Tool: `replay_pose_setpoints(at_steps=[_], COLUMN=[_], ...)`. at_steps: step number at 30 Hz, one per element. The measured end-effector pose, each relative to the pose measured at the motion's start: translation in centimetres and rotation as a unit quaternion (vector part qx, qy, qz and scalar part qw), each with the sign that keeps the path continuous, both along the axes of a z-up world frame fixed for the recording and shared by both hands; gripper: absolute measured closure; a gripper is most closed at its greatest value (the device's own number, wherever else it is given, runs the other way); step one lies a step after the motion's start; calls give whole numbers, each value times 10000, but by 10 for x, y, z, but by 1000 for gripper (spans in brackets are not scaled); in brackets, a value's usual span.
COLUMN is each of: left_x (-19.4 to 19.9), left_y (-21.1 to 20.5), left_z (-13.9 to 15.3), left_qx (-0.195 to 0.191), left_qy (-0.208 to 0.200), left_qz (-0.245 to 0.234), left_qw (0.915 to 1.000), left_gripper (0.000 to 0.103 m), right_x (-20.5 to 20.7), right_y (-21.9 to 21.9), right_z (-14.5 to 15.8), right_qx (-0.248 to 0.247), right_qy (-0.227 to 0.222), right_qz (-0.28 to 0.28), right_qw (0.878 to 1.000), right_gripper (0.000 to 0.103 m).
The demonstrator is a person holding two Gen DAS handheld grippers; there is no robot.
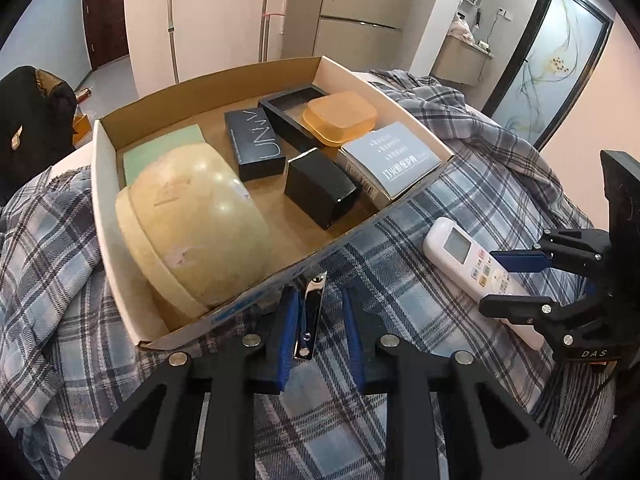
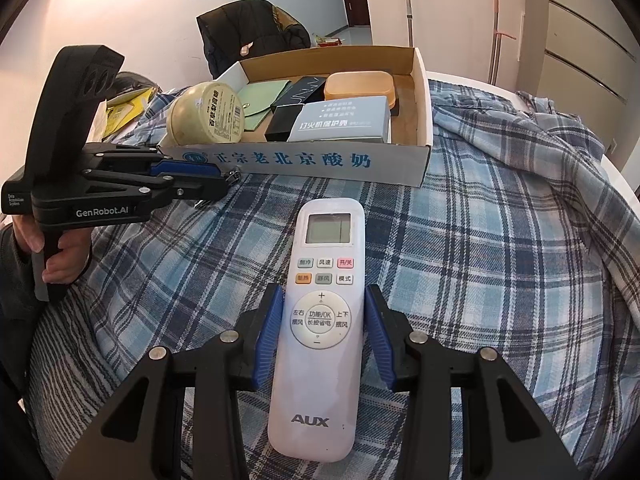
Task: Organize rigid objects
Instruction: 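Grasp the small nail clipper with the left gripper while the right holds the remote, then carry the clipper over the box with the left gripper while the right carries the remote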
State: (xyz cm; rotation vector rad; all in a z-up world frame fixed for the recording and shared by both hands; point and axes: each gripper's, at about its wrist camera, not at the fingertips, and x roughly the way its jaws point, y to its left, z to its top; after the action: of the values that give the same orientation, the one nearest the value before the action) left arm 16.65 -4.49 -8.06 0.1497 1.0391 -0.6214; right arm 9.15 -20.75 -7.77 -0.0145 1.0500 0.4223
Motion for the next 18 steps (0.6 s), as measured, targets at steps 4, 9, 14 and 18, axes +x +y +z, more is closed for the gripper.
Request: replay_pose_setpoints(at_steps=[4, 9, 14, 18], left_x=[-5, -23, -36, -35], left_y=[-6, -3, -2, -9], left_z=[-3, 4, 6, -2], left_qx=[40, 187, 411, 638], left_qy=[-54, -238, -201, -332], left_qz=[-78, 64, 208, 367], left_qw=[9999, 9995, 9987, 9967], left_gripper=[93, 93, 93, 93], right_x=[0, 0, 0, -1], right_y=[0, 0, 0, 0], right_z=[0, 0, 0, 0], right_qx=[-2, 14, 13, 12], right_qy=[-1, 6, 5, 7], right_qz=[1, 5, 3, 3], right_qw=[10000, 10000, 10000, 10000], right_gripper=[61, 61, 61, 61])
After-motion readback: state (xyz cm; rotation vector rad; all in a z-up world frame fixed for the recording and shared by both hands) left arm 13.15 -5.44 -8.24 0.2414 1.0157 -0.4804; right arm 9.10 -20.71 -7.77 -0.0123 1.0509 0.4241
